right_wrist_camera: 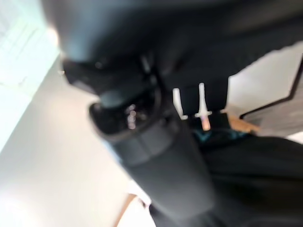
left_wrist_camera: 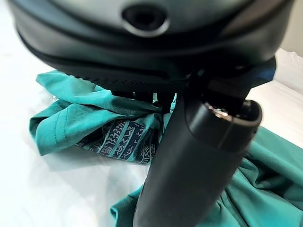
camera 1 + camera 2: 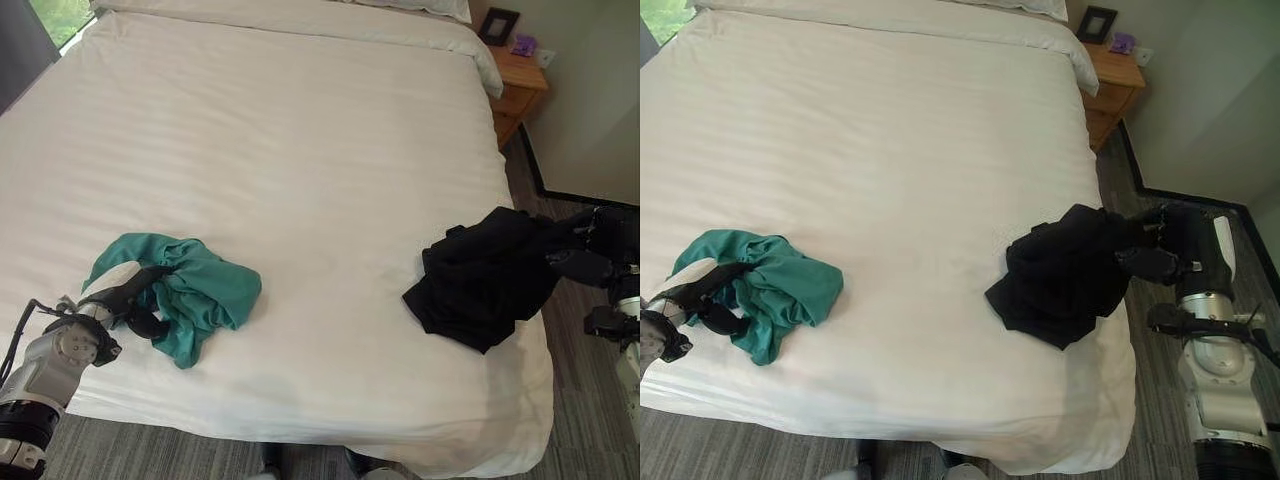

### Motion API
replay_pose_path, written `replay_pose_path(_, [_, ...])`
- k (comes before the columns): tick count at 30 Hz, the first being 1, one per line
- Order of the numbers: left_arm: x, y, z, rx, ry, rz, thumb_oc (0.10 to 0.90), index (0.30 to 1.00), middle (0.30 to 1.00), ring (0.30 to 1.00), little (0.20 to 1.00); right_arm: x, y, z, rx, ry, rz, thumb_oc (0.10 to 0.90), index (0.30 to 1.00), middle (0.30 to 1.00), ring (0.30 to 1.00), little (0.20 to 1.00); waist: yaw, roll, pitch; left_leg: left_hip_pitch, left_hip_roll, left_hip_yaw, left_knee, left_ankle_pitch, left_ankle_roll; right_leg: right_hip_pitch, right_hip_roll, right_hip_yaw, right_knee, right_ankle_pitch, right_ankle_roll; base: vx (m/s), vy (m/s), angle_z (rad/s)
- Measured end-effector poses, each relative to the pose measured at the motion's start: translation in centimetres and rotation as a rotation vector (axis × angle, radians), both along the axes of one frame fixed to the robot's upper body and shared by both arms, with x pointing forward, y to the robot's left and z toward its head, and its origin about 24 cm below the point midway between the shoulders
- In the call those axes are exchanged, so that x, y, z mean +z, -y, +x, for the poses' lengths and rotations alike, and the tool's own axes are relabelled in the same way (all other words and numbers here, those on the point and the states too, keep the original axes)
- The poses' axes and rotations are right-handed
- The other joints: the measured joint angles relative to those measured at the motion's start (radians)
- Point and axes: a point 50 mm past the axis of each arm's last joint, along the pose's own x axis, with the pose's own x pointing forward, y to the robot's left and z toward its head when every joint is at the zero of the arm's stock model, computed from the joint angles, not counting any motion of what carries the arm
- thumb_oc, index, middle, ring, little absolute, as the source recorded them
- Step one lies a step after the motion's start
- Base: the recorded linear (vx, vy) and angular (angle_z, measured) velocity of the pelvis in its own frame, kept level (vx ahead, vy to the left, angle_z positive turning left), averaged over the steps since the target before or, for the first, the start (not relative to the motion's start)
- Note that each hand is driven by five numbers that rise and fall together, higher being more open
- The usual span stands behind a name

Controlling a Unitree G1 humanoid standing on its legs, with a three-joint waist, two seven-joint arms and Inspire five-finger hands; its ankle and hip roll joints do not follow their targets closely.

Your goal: Pick up bed clothes into laundry basket.

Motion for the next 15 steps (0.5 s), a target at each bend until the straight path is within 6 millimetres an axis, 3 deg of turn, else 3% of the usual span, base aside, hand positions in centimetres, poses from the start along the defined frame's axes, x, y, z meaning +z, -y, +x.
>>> replay_pose_path(12, [-0.5, -0.2, -0.5, 0.088, 0.081, -0.173, 0.800, 0.900, 0.900, 0.900, 0.900, -0.9, -0.1, -0.2, -0.010, -0.024, 0.031, 0.400, 0.300, 0.300, 0.300, 0.300, -0.002, 0.001, -0.001, 0.004, 0.000, 0.008, 0.000, 0.005, 0.006, -0.001, -0.001, 0.004, 0.000, 0.004, -0.001, 0.01, 0.001, -0.01])
replay_pose_path(13, [-0.5, -0.2, -0.6, 0.092, 0.082, -0.180, 0.588, 0.582, 0.582, 0.582, 0.582, -1.0, -0.1, -0.2, -0.010, -0.025, 0.032, 0.400, 0.300, 0.300, 0.300, 0.300, -0.002, 0.001, -0.001, 0.005, 0.000, 0.008, 0.000, 0.007, 0.004, 0.000, -0.001, 0.004, 0.000, 0.005, -0.001, 0.00, 0.000, 0.00])
replay_pose_path(14, [-0.5, -0.3, -0.7, 0.094, 0.084, -0.187, 0.588, 0.582, 0.582, 0.582, 0.582, -1.0, -0.1, -0.2, -0.010, -0.024, 0.035, 0.400, 0.300, 0.300, 0.300, 0.300, -0.002, 0.001, -0.001, 0.006, 0.001, 0.008, 0.000, 0.007, 0.004, 0.001, -0.001, 0.004, 0.000, 0.005, -0.001, 0.00, 0.000, 0.00])
replay_pose_path(15, [-0.7, -0.4, -0.9, 0.106, 0.089, -0.211, 0.400, 0.300, 0.300, 0.300, 0.300, -1.2, -0.2, -0.2, -0.012, -0.021, 0.049, 0.400, 0.300, 0.300, 0.300, 0.300, -0.002, 0.001, -0.001, 0.010, 0.001, 0.009, 0.000, 0.009, 0.000, 0.005, 0.000, 0.004, 0.000, 0.005, -0.001, 0.00, 0.000, 0.00])
